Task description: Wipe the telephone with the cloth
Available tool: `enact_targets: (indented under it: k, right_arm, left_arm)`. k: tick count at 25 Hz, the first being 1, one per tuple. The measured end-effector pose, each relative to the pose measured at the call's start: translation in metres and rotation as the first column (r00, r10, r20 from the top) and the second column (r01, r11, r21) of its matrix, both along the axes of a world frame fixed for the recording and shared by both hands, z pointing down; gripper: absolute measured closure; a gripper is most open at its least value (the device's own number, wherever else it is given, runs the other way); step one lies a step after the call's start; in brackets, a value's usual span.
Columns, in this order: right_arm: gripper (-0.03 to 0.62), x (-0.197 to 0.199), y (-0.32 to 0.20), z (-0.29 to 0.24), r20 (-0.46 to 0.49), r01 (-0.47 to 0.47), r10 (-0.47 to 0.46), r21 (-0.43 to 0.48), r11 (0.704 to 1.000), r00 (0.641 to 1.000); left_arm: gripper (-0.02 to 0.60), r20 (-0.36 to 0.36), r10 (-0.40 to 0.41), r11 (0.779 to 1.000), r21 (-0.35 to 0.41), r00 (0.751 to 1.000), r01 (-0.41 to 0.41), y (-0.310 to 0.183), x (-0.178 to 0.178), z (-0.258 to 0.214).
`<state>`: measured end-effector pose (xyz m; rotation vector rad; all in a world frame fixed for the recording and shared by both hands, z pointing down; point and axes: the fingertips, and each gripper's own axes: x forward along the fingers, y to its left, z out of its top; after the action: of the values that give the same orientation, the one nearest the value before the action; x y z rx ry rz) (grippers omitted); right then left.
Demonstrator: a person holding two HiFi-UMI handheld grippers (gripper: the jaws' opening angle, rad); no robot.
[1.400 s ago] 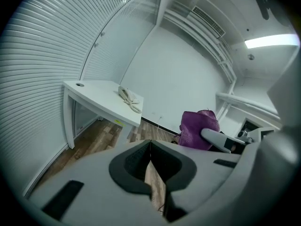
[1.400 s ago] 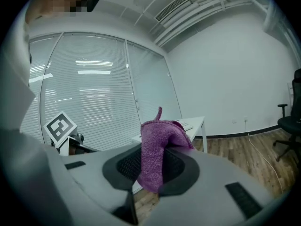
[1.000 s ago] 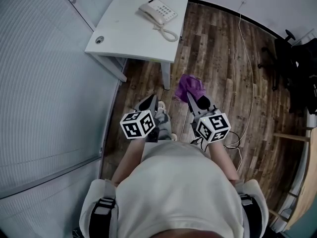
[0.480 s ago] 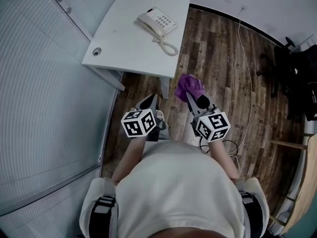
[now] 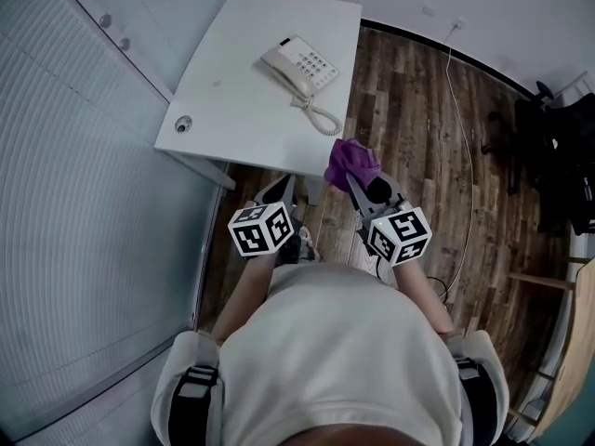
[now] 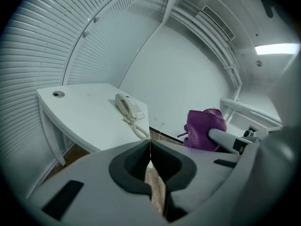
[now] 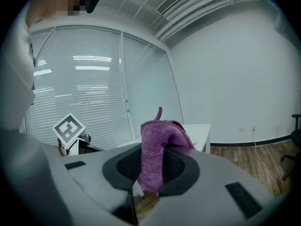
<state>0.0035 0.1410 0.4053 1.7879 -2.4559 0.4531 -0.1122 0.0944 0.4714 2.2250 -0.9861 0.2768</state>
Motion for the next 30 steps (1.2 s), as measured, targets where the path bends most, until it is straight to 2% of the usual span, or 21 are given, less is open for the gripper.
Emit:
enact_targets:
  k: [19, 30]
  right_arm:
    - [0.511, -0.018, -0.122, 0.006, -0.074, -0.007, 0.006, -0.009, 1.0, 0.997]
    - [0.511, -0.012, -0.176, -0.009, -0.075, 0.014, -0.012, 0.035, 0.999, 0.997]
  left_arm:
    - [0.56, -0.005, 0.053, 0.998, -0.022, 0.999, -0.053, -0.11, -0.011, 0.012]
    - [0.56, 0.008, 0.012, 0.998, -0.057, 1.0, -0.012, -0.136, -0.015, 0.02]
